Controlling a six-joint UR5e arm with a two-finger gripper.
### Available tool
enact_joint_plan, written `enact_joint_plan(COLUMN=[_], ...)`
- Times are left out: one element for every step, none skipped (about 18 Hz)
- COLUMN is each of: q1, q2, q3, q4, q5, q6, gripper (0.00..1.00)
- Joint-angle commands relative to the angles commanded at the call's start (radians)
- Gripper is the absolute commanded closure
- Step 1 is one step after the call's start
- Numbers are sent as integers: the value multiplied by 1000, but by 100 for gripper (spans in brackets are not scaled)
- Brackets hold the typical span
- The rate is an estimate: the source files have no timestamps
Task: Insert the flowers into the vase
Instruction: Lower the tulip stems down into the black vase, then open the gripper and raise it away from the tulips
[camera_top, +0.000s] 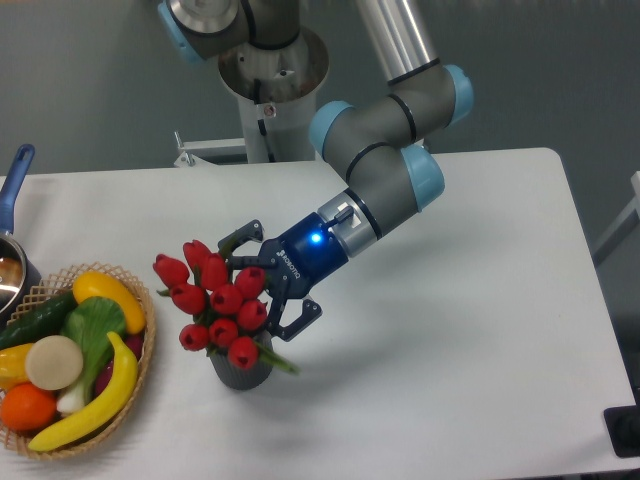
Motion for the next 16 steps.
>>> enact_joint_plan(q1=[2,2,3,5,6,6,6,6,6,6,6,8,8,9,11,9], q2=[0,0,0,2,3,6,17,26,37,46,55,60,61,64,69,77], q3=[-2,-2,-2,-2,-5,-6,-9,-14,-18,-21,-25,-29,-32,-38,-47,-60], q4=[2,3,3,3,3,5,5,5,3,3,5,5,3,3,3,3], q5=[0,2,2,2,2,3,3,11,35,67,87,95,100,118,139,156], q6=[0,0,0,0,0,0,0,-2,-3,-6,-8,-8,-8,-8,-8,-8], gripper=[0,0,0,0,0,0,0,0,0,0,0,0,0,0,0,0])
